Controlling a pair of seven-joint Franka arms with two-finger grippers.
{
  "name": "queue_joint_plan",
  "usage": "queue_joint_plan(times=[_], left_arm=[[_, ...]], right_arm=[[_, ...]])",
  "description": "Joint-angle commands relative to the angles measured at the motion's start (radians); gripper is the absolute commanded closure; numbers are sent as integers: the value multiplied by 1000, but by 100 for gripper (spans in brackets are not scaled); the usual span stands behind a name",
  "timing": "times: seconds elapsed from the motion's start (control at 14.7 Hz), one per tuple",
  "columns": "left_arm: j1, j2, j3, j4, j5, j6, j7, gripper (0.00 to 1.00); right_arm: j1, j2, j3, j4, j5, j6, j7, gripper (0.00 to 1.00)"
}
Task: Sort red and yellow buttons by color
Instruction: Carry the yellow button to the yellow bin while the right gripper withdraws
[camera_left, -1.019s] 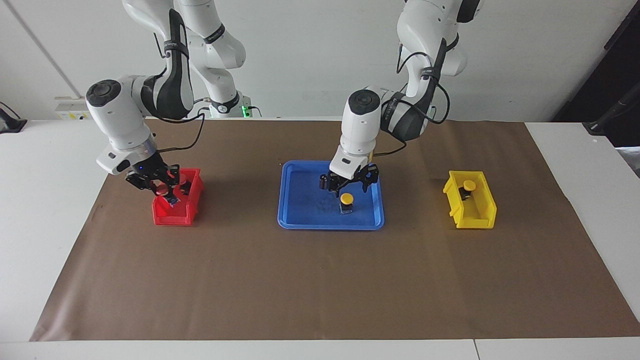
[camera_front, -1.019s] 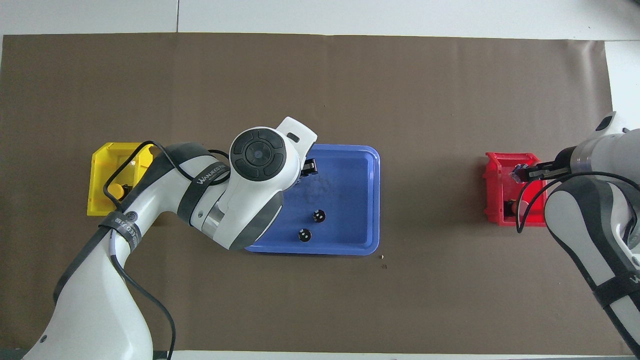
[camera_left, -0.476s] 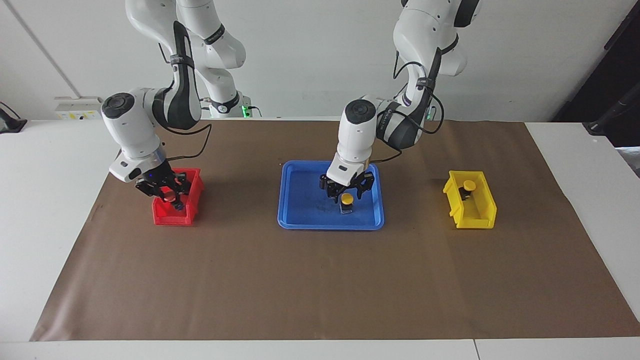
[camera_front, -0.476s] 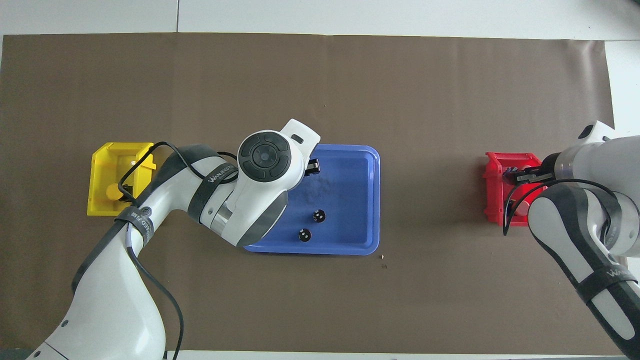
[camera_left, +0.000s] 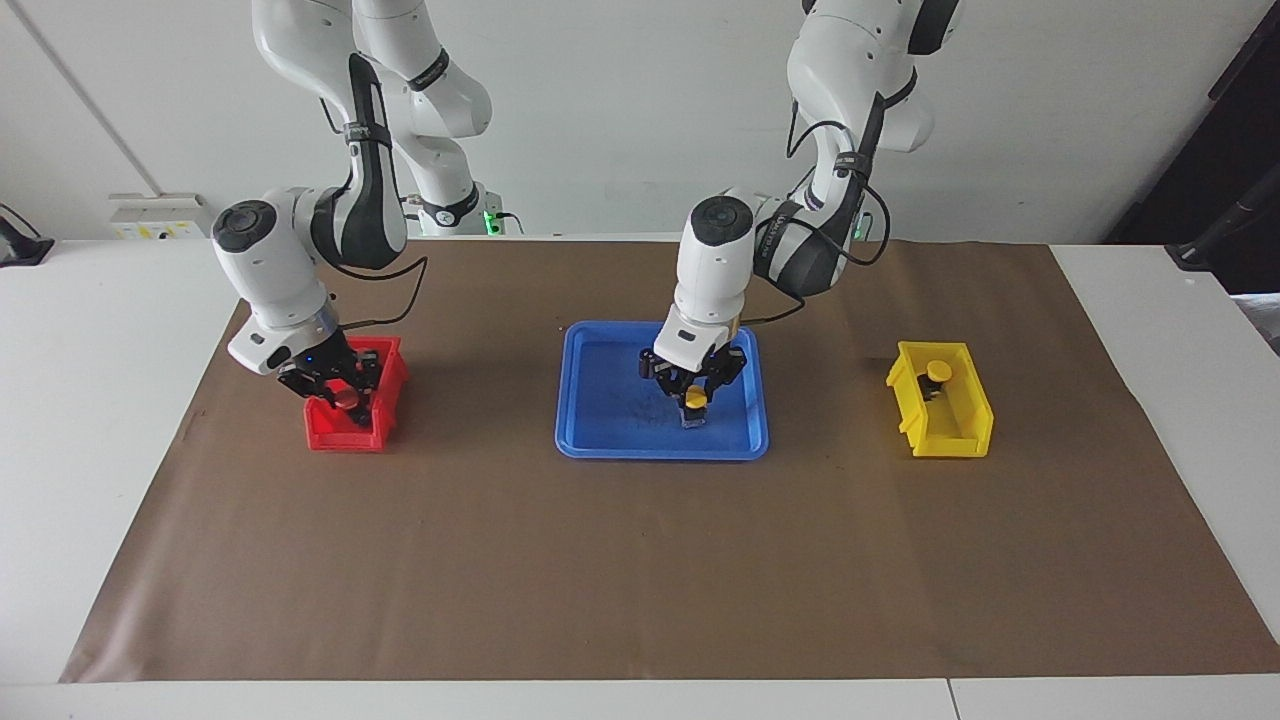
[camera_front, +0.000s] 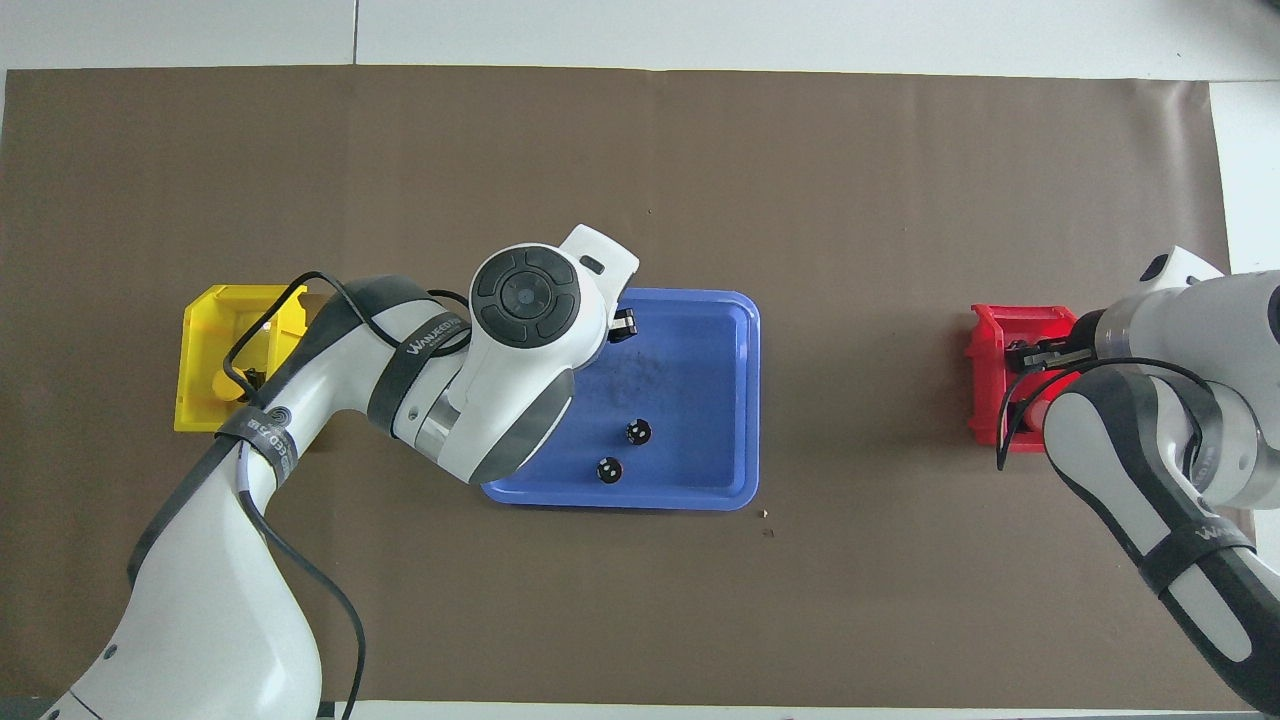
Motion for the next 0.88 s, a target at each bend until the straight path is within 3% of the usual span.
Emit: queue_joint_plan(times=[0.0, 0.27, 0.41, 0.61, 0.82], left_arm=[[23, -45, 26, 107, 0, -217, 47, 99], [216, -167, 62, 104, -6, -338, 381, 99], [329, -187, 62, 97, -8, -345, 537, 99], [472, -222, 62, -18, -21, -240, 736, 99], [525, -266, 62, -147, -32, -119, 797, 99]], right_arm=[[-10, 8, 7, 82, 15, -89, -13, 17], [-5, 11, 12, 324, 14, -323, 8, 1], [-5, 8, 12, 474, 15, -490, 10, 1], [-7, 2, 12, 653, 17, -701, 39, 1], [-19, 6, 12, 749, 12, -870, 80, 1]])
